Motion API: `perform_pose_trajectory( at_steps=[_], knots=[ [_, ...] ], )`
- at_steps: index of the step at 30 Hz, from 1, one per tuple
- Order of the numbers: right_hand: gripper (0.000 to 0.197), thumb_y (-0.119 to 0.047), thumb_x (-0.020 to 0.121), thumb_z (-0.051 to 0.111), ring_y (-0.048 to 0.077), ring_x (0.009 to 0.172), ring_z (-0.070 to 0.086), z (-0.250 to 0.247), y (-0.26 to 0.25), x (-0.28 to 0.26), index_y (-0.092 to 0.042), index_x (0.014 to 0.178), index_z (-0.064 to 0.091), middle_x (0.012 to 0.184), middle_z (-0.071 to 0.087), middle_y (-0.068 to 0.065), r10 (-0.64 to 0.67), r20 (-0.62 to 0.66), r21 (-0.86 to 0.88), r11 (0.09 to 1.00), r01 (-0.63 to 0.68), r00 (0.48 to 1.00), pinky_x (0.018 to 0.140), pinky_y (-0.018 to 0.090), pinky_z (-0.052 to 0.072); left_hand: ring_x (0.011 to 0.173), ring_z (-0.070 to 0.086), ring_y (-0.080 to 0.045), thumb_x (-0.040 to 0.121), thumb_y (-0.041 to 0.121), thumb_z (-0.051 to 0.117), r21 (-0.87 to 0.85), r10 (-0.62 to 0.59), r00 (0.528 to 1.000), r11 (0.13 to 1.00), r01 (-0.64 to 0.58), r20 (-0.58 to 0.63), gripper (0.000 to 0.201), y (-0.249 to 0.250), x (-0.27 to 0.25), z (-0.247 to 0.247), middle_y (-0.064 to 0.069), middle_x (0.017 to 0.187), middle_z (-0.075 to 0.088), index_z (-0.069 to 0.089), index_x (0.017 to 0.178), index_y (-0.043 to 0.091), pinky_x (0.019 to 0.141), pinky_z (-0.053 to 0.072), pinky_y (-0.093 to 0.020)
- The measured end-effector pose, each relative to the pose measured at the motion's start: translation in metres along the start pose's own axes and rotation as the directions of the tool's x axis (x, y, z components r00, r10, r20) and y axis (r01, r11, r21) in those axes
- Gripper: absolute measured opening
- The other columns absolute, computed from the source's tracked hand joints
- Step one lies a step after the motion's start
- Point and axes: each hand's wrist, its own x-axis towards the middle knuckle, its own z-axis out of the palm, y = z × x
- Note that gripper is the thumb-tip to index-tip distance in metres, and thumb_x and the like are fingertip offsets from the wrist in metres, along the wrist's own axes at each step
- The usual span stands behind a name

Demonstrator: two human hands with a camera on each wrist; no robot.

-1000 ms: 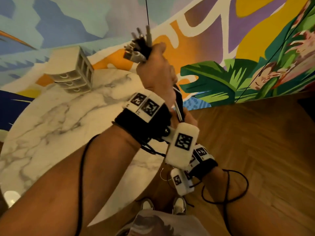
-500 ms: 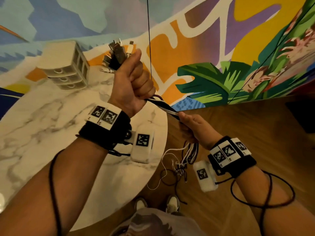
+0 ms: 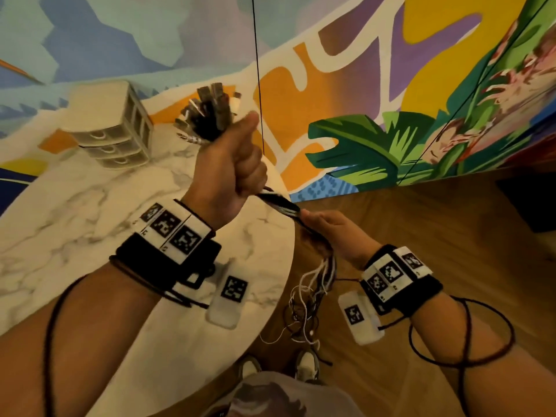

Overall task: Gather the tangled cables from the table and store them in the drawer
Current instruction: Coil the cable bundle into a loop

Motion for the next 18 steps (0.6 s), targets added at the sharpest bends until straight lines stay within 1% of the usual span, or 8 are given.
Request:
perform_pose_trajectory(
  at_steps=[2,4,5,8,9,11,14,18],
  knots=[
    [0.037,-0.047,0.088,0.058,0.012,0.070,0.059,0.014,-0.002,0.004,-0.016,0.109,0.057,0.084,0.061,-0.004,-0.130,-0.044,-0.138,0.983,0.123,0.991,0.066,0.028,0.049,0.033,0.009,-0.011,0.094,0.030,0.048,-0.072,0.075,0.990,0.994,-0.084,-0.115,0.052,-0.008,0.006,0.004,0.006,0.038,0.015,0.019,0.051,0.022,0.039,0.007,-0.024],
    [0.052,-0.040,0.083,0.066,0.007,0.106,0.059,0.034,-0.005,0.012,-0.022,0.127,0.045,0.118,0.060,-0.004,-0.265,-0.096,-0.230,0.944,0.237,0.960,0.092,0.028,0.049,0.032,0.010,-0.011,0.095,0.028,0.049,-0.088,0.110,0.974,0.988,-0.130,-0.199,0.051,-0.022,0.009,0.012,0.006,0.037,0.016,0.020,0.054,0.021,0.037,0.008,-0.023],
    [0.052,-0.033,0.084,0.067,0.009,0.114,0.056,0.045,-0.008,0.017,-0.020,0.128,0.043,0.125,0.058,-0.002,-0.332,-0.126,-0.283,0.915,0.287,0.935,0.097,0.029,0.047,0.031,0.011,-0.011,0.095,0.027,0.049,-0.090,0.115,0.966,0.986,-0.139,-0.232,0.050,-0.028,0.009,0.015,0.006,0.037,0.017,0.022,0.053,0.021,0.037,0.008,-0.023],
    [0.024,-0.026,0.089,0.059,0.018,0.089,0.062,0.067,-0.016,0.032,-0.015,0.108,0.051,0.098,0.065,0.004,-0.394,-0.252,-0.294,0.901,0.317,0.884,0.079,0.040,0.052,0.031,0.012,-0.010,0.095,0.027,0.050,-0.101,0.092,0.948,0.987,-0.128,-0.303,0.050,-0.035,0.013,0.019,0.006,0.036,0.018,0.022,0.053,0.021,0.038,0.009,-0.022],
    [0.014,-0.025,0.090,0.058,0.013,0.073,0.058,0.067,-0.015,0.033,-0.014,0.096,0.052,0.081,0.062,0.000,-0.387,-0.278,-0.305,0.904,0.301,0.879,0.068,0.033,0.050,0.031,0.011,-0.010,0.095,0.029,0.050,-0.119,0.069,0.943,0.986,-0.113,-0.327,0.051,-0.033,0.016,0.017,0.006,0.037,0.017,0.021,0.054,0.022,0.038,0.009,-0.021],
    [0.024,-0.026,0.092,0.059,0.005,0.053,0.038,0.059,-0.007,0.026,-0.017,0.073,0.047,0.061,0.045,-0.008,-0.363,-0.306,-0.366,0.898,0.243,0.880,0.053,0.020,0.033,0.033,0.009,-0.011,0.095,0.032,0.049,-0.155,0.033,0.925,0.983,-0.099,-0.379,0.051,-0.024,0.021,0.007,0.006,0.038,0.015,0.019,0.054,0.023,0.037,0.009,-0.021],
    [0.035,-0.035,0.093,0.056,0.006,0.046,0.031,0.047,-0.001,0.011,-0.020,0.063,0.045,0.056,0.038,-0.003,-0.171,-0.220,-0.268,0.957,0.109,0.960,0.049,0.025,0.028,0.033,0.008,-0.011,0.095,0.035,0.049,-0.182,-0.003,0.914,0.980,-0.078,-0.406,0.054,-0.015,0.029,-0.008,0.007,0.038,0.014,0.017,0.052,0.025,0.036,0.010,-0.017],
    [0.036,-0.041,0.088,0.051,0.008,0.039,0.022,0.030,-0.001,-0.001,-0.017,0.065,0.037,0.052,0.029,-0.001,0.012,-0.003,0.150,0.989,-0.011,1.000,0.039,0.021,0.020,0.032,0.007,-0.011,0.095,0.038,0.047,-0.197,-0.018,0.944,0.979,-0.050,-0.329,0.056,-0.018,0.033,-0.011,0.006,0.037,0.014,0.015,0.051,0.024,0.037,0.008,-0.017]
  ],
)
